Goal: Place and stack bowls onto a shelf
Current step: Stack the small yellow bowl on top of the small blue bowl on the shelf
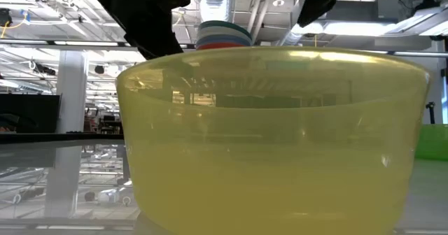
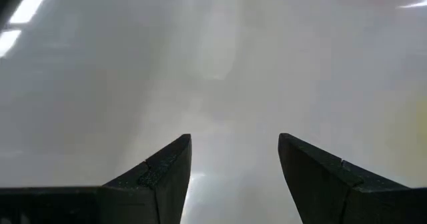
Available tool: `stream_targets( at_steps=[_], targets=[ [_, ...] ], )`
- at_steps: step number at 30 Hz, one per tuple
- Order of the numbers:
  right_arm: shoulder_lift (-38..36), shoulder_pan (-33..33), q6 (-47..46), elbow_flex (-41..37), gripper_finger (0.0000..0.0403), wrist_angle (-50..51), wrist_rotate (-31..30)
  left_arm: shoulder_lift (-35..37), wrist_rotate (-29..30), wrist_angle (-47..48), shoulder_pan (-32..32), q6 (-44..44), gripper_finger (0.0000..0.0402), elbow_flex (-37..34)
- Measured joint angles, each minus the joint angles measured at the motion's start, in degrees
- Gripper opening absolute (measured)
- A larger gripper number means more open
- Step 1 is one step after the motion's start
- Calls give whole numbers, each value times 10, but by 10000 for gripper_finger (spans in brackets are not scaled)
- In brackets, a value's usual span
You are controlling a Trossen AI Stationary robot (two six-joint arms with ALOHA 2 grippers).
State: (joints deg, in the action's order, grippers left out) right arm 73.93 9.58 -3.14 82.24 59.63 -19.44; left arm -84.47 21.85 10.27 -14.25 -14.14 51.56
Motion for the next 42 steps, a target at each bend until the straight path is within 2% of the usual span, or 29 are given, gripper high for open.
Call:
stream_targets(
  at_steps=[2,5,9,12,18,22,27,30,42],
  targets=[
    [-22,-44,-27,-34,219,-30,13,0,-45,-43,-4,9,210,-20],
    [-34,-114,-78,-90,214,-88,23,-1,-83,-120,-15,17,210,-50],
    [-28,-185,-120,-142,204,-140,26,-1,-103,-159,-30,-2,210,-68],
    [-7,-211,-133,-165,199,-191,30,-1,-105,-160,-44,-14,210,-68],
    [70,-224,-144,-170,197,-275,96,0,-50,-159,-51,-30,210,-68],
    [121,-255,-158,-170,197,-318,112,0,-30,-154,-43,-28,210,-68],
    [178,-289,-165,-169,197,-380,142,0,75,-130,-43,-2,210,-67],
    [202,-305,-165,-169,197,-416,162,0,122,-123,-39,-24,210,-68],
    [292,-359,-173,-168,197,-548,158,0,133,-123,-38,-138,210,-67]
  ],
)
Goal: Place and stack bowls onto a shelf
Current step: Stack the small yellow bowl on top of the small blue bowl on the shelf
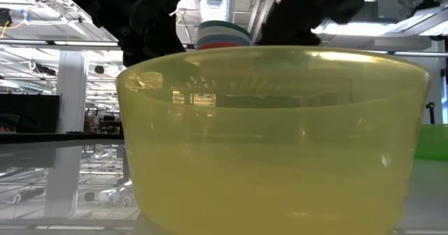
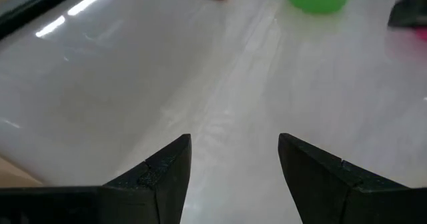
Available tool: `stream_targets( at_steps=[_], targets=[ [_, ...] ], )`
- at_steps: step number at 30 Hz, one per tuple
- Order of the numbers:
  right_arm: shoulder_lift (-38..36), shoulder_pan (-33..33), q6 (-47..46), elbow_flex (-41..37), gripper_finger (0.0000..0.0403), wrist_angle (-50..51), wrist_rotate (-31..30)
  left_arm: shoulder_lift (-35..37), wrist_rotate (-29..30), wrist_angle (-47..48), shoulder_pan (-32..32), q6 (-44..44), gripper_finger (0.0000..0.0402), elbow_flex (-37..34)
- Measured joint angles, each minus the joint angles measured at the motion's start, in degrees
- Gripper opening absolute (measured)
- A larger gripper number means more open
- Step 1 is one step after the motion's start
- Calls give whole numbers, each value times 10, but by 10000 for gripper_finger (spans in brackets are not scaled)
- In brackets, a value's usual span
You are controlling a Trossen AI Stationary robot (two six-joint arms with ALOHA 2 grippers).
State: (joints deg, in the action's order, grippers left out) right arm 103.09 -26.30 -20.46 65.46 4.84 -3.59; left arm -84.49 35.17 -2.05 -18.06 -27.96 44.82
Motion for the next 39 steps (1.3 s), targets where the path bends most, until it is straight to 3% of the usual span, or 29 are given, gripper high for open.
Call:
stream_targets(
  at_steps=[8,16,19,24,30,39],
  targets=[
    [60,-32,-16,-1,197,-33,-49,0,-1,0,0,-53,210,0],
    [80,-30,-29,-1,183,-18,-58,0,25,0,-25,-102,210,0],
    [77,-29,-31,-1,144,1,-67,0,40,0,-42,-121,210,0],
    [67,-20,-32,-1,31,28,-70,0,72,0,-76,-145,210,0],
    [5,-4,-24,-1,31,131,-81,0,104,0,-111,-159,210,0],
    [-245,91,16,-1,25,260,-212,-41,122,-40,-117,-97,210,0]
  ],
)
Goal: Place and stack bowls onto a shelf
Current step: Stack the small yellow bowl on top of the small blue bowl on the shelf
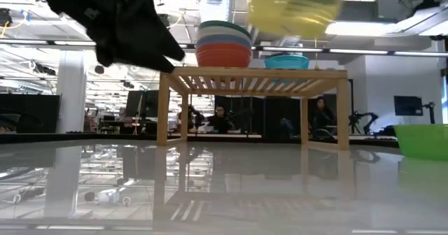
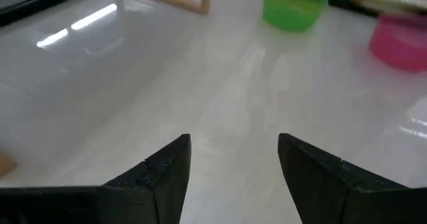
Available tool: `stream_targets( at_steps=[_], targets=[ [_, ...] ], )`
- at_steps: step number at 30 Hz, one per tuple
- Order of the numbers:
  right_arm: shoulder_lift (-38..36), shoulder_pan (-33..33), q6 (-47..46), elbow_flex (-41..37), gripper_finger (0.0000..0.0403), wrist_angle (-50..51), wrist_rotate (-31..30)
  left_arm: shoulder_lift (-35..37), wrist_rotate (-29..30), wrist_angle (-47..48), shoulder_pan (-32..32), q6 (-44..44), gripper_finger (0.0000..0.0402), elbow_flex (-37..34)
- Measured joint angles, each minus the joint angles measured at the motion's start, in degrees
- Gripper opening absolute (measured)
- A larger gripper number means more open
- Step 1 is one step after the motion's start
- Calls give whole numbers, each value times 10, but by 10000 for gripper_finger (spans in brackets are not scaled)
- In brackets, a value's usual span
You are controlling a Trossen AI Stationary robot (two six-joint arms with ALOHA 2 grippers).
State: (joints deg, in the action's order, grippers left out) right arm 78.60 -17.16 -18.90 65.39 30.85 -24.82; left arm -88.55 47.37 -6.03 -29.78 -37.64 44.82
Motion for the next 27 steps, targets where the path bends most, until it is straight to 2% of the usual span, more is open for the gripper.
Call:
stream_targets(
  at_steps=[5,9,13,17,23,27],
  targets=[
    [-125,125,18,0,31,21,-66,-80,-33,-73,21,57,210,0],
    [-179,247,51,0,27,-3,-79,-129,-41,-132,40,102,210,1],
    [-186,364,67,0,30,-25,-21,-137,-73,-155,63,163,210,2],
    [-158,451,68,0,34,-24,58,-122,-112,-167,88,239,210,2],
    [-108,515,74,0,38,-27,143,-111,-162,-183,129,318,210,5],
    [-92,539,71,6,63,-20,160,-111,-174,-176,150,331,210,4]
  ],
)
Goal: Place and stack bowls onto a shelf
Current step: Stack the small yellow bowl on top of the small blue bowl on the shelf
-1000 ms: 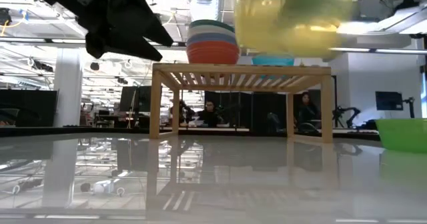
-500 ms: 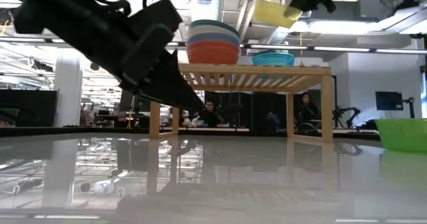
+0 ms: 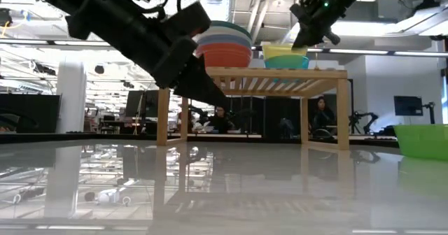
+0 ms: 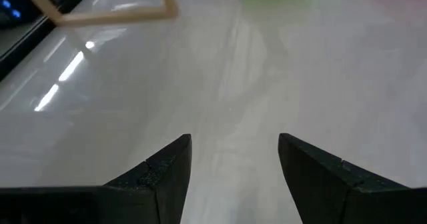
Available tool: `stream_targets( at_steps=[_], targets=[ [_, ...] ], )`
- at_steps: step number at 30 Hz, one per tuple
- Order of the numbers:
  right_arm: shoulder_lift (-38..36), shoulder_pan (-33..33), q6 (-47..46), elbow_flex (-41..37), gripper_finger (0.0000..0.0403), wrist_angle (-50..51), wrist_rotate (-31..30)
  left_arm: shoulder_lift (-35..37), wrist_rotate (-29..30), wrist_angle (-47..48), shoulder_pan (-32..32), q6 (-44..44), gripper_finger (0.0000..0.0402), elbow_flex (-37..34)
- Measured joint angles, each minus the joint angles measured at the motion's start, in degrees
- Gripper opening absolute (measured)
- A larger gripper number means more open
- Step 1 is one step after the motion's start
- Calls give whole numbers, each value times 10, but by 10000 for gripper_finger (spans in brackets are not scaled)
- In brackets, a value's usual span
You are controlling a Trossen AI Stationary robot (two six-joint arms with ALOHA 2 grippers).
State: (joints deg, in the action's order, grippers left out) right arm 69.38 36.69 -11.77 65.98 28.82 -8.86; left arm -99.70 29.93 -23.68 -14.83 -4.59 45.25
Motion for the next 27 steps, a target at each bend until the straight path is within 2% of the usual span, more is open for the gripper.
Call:
stream_targets(
  at_steps=[3,6,10,13,16,21,27],
  targets=[
    [3,18,-1,9,98,23,12,0,0,14,6,-12,210,0],
    [-2,36,8,17,144,36,59,17,9,31,5,-19,210,0],
    [-33,47,18,22,203,44,100,66,29,77,4,-27,210,-1],
    [-56,47,29,23,226,44,103,109,53,86,4,-24,210,0],
    [-48,47,39,23,224,54,104,140,55,76,6,-1,210,0],
    [-15,48,49,22,198,47,105,163,54,30,13,58,210,0],
    [26,74,58,21,169,68,105,184,65,39,28,100,210,0]
  ],
)
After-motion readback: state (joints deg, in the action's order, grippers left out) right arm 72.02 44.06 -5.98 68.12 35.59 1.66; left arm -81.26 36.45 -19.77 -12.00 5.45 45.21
